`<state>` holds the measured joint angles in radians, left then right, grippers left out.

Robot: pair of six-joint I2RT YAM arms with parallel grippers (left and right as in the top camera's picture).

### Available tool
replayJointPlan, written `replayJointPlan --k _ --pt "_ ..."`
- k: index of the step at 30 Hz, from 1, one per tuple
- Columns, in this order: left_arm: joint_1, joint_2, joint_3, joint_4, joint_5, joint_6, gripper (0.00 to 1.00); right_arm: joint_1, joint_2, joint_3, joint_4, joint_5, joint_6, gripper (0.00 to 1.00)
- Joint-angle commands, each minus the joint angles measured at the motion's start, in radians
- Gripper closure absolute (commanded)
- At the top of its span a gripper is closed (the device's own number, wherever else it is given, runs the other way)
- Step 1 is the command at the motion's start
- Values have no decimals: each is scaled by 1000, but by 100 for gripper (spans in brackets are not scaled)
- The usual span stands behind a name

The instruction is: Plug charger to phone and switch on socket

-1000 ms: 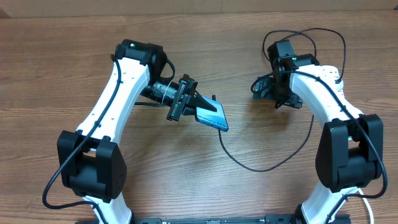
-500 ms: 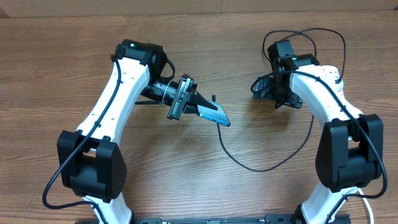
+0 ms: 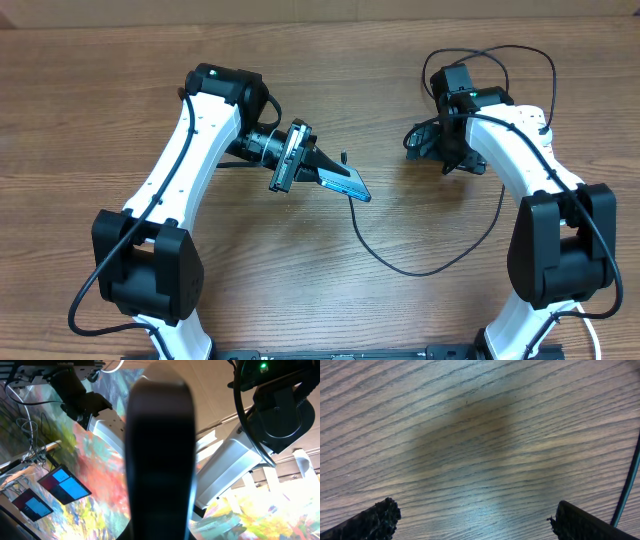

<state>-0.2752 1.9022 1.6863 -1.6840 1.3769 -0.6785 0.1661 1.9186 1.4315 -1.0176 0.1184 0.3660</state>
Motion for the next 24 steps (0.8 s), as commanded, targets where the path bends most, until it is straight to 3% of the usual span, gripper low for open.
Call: replayJointPlan --k 1,24 --pt "-8 -14 2 -6 56 -6 96 3 -11 10 3 0 3 0" --pt "-6 -14 2 -6 124 -10 96 3 -11 10 3 0 3 0"
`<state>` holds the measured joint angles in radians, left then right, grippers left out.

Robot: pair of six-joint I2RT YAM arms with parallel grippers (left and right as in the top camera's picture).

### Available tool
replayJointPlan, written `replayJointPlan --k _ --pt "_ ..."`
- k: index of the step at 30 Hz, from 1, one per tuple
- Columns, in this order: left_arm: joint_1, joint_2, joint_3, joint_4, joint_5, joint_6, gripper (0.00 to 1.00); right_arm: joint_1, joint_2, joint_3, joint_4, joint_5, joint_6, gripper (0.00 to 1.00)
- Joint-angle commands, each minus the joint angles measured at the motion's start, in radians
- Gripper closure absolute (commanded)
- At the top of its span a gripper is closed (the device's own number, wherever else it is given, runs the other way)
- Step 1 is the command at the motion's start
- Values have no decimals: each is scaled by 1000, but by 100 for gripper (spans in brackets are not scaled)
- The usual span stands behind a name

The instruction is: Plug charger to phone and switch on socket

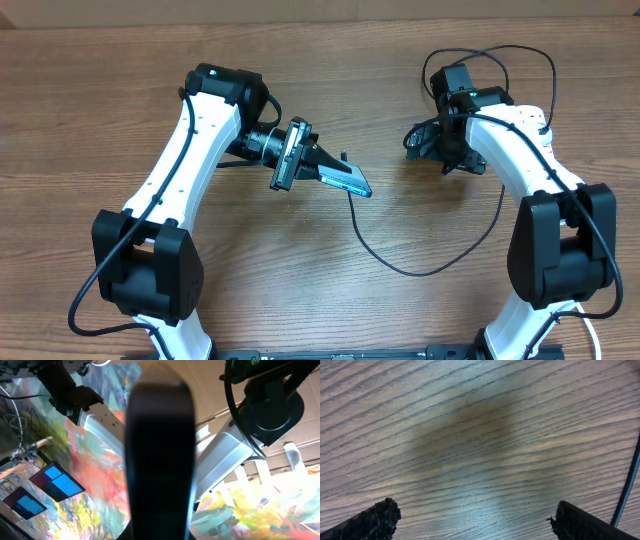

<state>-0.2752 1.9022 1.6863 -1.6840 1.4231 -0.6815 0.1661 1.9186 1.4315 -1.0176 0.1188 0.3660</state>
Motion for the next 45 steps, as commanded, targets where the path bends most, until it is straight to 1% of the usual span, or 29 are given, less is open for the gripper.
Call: replayJointPlan --k 1,16,41,45 --pt "-6 -14 2 -6 87 -6 96 3 -11 10 3 0 3 0" --pt "-6 -14 2 -6 116 -7 96 3 -11 10 3 0 3 0" --pt "2 -14 2 -6 116 -3 96 3 -11 10 3 0 3 0" --pt "2 -14 2 -6 55 -3 96 3 -11 10 3 0 3 0"
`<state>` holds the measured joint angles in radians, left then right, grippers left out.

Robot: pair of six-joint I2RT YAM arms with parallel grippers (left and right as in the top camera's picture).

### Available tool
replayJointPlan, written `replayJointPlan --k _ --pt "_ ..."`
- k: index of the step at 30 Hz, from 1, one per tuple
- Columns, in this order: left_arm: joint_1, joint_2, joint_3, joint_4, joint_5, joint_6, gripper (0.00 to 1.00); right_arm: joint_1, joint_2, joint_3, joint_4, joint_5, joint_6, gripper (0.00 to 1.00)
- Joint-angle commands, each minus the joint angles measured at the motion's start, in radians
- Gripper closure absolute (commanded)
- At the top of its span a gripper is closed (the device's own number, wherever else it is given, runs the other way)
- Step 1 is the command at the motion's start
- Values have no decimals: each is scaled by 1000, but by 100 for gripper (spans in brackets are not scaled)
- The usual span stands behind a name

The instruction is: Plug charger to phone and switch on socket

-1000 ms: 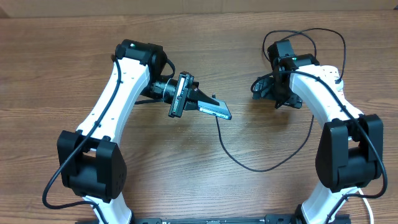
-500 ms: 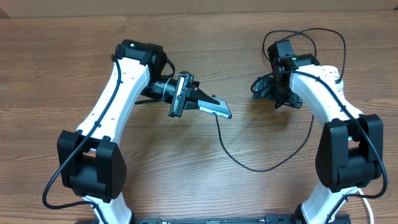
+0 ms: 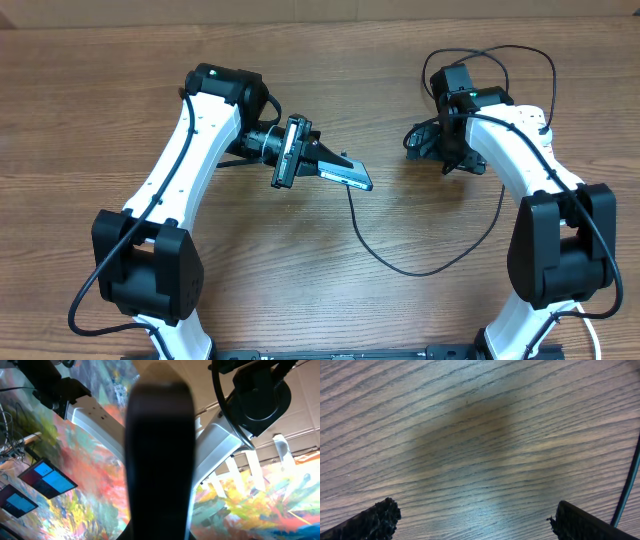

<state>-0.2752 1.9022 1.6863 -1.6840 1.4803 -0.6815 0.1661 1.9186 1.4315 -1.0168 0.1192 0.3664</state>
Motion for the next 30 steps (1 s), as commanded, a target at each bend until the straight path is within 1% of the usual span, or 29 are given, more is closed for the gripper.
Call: replayJointPlan --k 1,4,9,10,15,19,22,25,28,30 --pt "2 -14 2 -6 -35 -4 96 3 -11 10 2 0 3 0" --pt "2 -14 2 -6 -160 -13 96 3 -11 10 2 0 3 0" --pt "2 -14 2 3 -507 -57 96 3 -11 10 2 -1 2 0" --pt "2 -14 2 24 -595 -61 96 3 -11 10 2 -1 2 0" --pt "2 -14 2 156 -921 -64 96 3 -11 10 2 0 2 0" --pt "3 -14 2 273 -1130 -63 96 3 -11 10 2 -1 2 0" --pt "3 -13 2 381 -1232 -50 96 3 -11 10 2 0 2 0" --pt "2 -11 0 483 -1272 21 96 3 -11 10 2 0 2 0" --pt "0 -9 -20 584 -1237 70 96 3 -11 10 2 0 2 0" --pt "0 -8 -34 619 -1208 97 96 3 -11 10 2 -1 2 0"
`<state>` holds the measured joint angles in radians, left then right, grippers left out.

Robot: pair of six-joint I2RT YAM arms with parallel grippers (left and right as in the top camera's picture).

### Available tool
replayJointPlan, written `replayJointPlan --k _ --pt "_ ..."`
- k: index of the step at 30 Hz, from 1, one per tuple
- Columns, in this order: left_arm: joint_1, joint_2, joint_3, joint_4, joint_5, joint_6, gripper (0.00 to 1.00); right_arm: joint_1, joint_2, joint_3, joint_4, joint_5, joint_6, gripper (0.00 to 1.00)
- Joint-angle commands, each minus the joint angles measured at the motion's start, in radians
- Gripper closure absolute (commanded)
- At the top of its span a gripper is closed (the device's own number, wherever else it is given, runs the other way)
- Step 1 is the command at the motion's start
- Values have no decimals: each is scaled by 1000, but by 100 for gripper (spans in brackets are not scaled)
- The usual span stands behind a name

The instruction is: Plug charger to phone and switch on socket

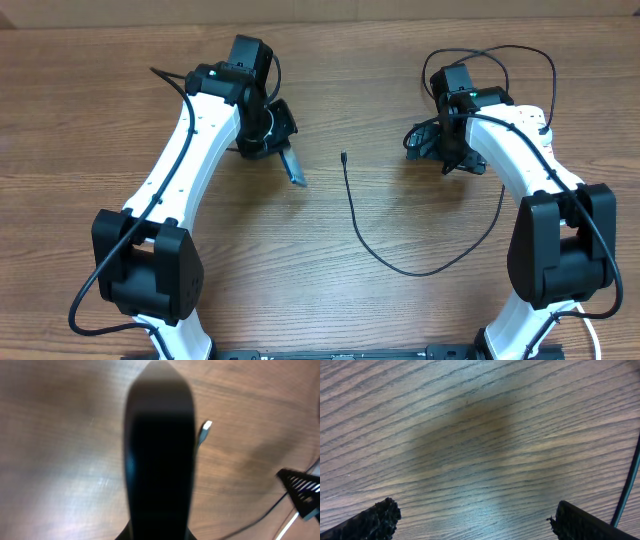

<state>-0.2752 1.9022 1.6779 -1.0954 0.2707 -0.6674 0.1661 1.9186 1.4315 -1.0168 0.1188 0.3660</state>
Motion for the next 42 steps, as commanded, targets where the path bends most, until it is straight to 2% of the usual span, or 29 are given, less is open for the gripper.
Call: replayJointPlan --k 1,7,10,13,16,17,18,20,22,23,28,33,37,42 --pt "0 -5 -31 39 19 96 96 3 -11 10 2 0 3 0" --pt "19 26 -40 35 155 200 96 3 -11 10 2 0 3 0" --pt "53 63 -40 14 299 332 96 3 -11 10 59 -36 3 0" --pt "89 107 -40 -17 426 436 96 3 -11 10 96 -188 3 0" --pt "122 155 -40 -34 490 478 96 3 -11 8 116 -376 2 0" --pt "134 174 -40 -34 518 493 96 8 -11 3 129 -448 -11 3" --pt "145 189 -40 -32 552 511 96 16 -10 -4 140 -494 -40 11" --pt "163 217 -40 -29 628 546 96 34 -9 -12 145 -508 -74 23" --pt "183 245 -40 -28 716 580 96 64 -6 -18 136 -502 -113 32" --pt "195 260 -40 -28 756 594 96 87 -4 -18 127 -496 -140 41" --pt "228 299 -40 -32 877 655 96 209 4 -18 120 -310 -154 60" --pt "251 300 -40 -33 863 673 96 314 37 -18 135 -161 -154 78" --pt "280 300 -40 -34 845 673 96 365 78 -18 144 -100 -154 78" --pt "322 300 -40 -34 827 673 96 388 94 -18 153 -67 -155 55"
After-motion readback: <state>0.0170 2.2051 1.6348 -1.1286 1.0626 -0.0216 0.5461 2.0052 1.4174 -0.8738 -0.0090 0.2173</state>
